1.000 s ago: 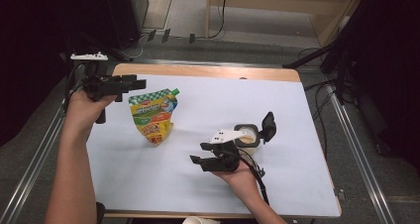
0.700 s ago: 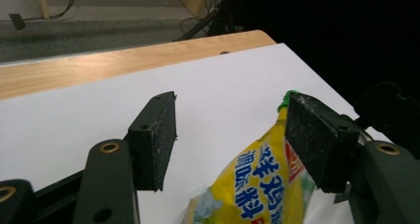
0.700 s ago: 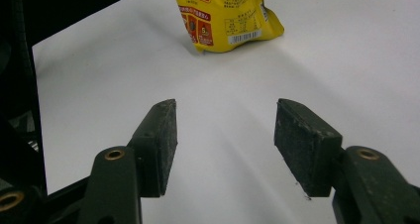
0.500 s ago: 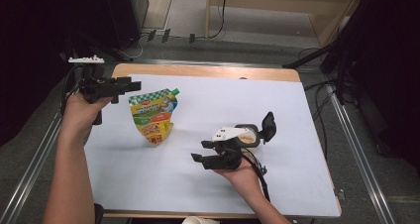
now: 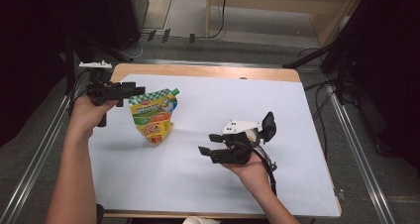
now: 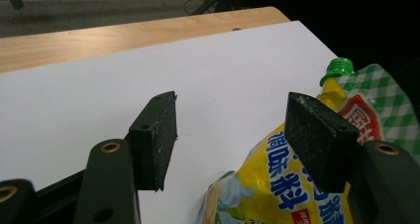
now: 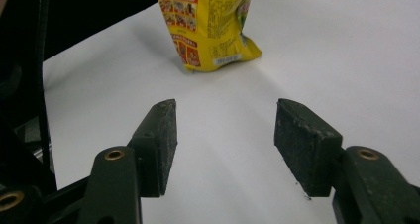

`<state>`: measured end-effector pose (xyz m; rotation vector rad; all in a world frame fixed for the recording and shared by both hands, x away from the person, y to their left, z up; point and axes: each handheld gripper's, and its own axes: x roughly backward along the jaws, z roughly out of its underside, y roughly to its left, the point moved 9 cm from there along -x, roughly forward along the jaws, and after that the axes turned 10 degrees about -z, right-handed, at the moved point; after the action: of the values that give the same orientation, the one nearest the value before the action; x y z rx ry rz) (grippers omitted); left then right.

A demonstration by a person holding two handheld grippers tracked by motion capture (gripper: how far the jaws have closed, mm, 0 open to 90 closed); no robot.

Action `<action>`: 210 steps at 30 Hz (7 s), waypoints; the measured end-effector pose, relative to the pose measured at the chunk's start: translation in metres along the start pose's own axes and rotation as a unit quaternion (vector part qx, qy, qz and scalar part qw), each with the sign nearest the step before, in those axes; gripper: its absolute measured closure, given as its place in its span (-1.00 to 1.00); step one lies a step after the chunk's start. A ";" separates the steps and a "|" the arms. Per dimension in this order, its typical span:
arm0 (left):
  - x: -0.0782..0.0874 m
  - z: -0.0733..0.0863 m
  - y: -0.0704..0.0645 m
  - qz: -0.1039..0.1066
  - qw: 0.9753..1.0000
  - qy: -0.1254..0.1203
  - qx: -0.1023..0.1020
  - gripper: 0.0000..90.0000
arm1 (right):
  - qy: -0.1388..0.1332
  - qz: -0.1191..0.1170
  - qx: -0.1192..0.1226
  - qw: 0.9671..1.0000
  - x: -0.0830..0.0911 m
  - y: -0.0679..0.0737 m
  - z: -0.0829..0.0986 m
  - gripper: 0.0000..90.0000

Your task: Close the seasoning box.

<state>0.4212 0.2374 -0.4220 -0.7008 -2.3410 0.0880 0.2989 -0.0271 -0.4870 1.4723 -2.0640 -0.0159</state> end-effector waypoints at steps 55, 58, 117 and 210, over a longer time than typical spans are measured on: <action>-0.004 0.014 0.008 0.010 1.000 0.015 0.001 -0.18 | -0.062 0.118 -0.047 0.990 0.149 -0.072 -0.031 0.21; -0.004 0.014 0.007 0.015 1.000 0.017 0.003 -0.18 | -0.065 0.129 -0.046 0.988 0.156 -0.075 -0.030 0.22; -0.008 0.020 0.005 0.016 0.999 0.029 0.001 -0.20 | -0.032 0.109 -0.090 0.989 0.133 -0.096 0.004 1.00; -0.011 0.025 0.013 0.014 0.999 0.043 0.009 -0.22 | -0.031 0.138 -0.069 0.988 0.134 -0.123 0.024 0.04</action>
<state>0.4179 0.2464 -0.4510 -0.7143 -2.2473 0.0891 0.3656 -0.1981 -0.4877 1.1069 -2.2523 -0.0924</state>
